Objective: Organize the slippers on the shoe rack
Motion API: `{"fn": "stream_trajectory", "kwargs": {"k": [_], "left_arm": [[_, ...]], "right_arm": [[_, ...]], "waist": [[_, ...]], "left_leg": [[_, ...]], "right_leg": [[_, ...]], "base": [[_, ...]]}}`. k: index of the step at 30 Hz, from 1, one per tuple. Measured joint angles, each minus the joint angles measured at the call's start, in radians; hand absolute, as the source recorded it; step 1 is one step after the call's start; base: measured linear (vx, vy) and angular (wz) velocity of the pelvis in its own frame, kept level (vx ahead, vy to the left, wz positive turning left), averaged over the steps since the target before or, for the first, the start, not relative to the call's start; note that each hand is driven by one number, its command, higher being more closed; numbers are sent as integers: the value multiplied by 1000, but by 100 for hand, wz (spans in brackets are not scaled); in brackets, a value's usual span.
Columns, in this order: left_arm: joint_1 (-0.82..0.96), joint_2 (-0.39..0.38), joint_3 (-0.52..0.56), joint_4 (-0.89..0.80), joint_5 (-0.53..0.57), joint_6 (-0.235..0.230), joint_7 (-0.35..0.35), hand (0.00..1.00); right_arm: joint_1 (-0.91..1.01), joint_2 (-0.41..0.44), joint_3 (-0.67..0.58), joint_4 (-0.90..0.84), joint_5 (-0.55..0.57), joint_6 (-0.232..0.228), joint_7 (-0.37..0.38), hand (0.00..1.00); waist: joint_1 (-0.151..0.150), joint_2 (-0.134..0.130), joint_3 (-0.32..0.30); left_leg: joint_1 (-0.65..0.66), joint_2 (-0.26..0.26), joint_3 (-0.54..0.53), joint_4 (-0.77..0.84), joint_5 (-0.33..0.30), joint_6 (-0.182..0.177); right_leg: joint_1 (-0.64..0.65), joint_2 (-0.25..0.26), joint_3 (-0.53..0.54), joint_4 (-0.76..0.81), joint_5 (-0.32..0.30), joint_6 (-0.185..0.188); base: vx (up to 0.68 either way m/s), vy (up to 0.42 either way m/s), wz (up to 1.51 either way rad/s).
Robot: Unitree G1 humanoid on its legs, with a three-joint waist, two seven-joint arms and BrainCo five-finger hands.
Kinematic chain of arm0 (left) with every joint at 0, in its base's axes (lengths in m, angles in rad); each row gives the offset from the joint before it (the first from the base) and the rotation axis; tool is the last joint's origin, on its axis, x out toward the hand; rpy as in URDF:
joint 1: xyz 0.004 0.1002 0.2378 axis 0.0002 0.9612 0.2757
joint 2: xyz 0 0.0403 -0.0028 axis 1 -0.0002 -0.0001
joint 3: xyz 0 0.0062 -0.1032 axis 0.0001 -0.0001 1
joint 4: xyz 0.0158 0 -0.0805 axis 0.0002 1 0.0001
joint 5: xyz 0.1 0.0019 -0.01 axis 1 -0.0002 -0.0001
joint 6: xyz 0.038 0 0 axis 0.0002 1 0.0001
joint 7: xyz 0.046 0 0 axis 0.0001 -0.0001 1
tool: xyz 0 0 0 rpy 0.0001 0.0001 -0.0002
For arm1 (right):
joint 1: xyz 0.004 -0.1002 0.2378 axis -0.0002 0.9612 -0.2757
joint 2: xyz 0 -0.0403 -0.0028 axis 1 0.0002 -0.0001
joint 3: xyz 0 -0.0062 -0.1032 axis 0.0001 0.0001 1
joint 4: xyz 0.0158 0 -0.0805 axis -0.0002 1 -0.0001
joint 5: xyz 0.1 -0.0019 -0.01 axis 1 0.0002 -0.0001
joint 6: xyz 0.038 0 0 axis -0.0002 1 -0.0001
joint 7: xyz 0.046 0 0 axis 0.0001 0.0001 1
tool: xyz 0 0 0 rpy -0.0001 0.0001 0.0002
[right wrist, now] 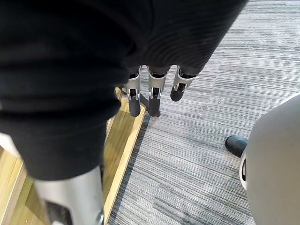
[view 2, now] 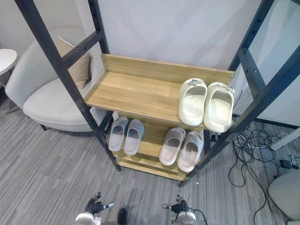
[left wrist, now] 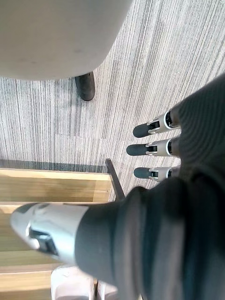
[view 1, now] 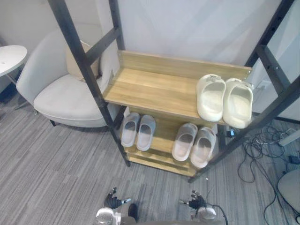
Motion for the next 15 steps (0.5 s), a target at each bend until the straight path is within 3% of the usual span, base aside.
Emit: {"fn": "stream_trajectory", "kwargs": {"k": [4,7,8,9,12,14,15], "left_arm": [[-19,-5,-2,12,-1,0,0,0],[-25,-8,-2,8,-2,1,0,0],[-51,0,-2,9,-2,3,0,0],[-49,1,-2,9,-2,3,2,0],[-51,9,-3,8,-2,1,2,0],[-55,13,-1,9,-2,2,2,0],[-57,9,-1,8,-2,2,3,0]], "right_arm": [[-13,-6,0,1,0,-2,-16,0],[-37,-9,-2,0,0,-1,-27,0],[-46,3,-14,1,0,0,-29,0],[-48,1,-16,-1,0,0,-29,0],[-42,22,-20,-2,0,2,-29,0],[-55,29,-20,-2,0,2,-28,0],[-63,29,-18,0,0,2,-26,0]], "waist": [[0,14,22],[-1,16,26],[-7,-1,47],[-12,0,51],[-4,-33,43],[-3,-39,47],[-1,-35,56]], "left_leg": [[-25,-4,-24,0,12,1],[-85,-12,45,12,29,21],[-123,-9,196,139,-54,78],[-134,-2,273,216,-103,74],[-110,-29,245,165,-90,78],[-122,-38,242,185,-117,85],[-124,-32,247,225,-160,88]], "right_leg": [[-6,-1,-34,4,-2,0],[-62,-31,-73,59,-22,-2],[-71,-64,-88,80,-31,3],[-47,-63,-94,99,-43,19],[-34,-74,-95,84,-43,20],[-48,-90,-90,118,-50,14],[-68,-113,-62,207,-63,2]], "base": [[-24,-3,25],[-41,63,26],[17,145,46],[22,133,47],[70,47,24],[38,69,2],[38,100,-11]]}}
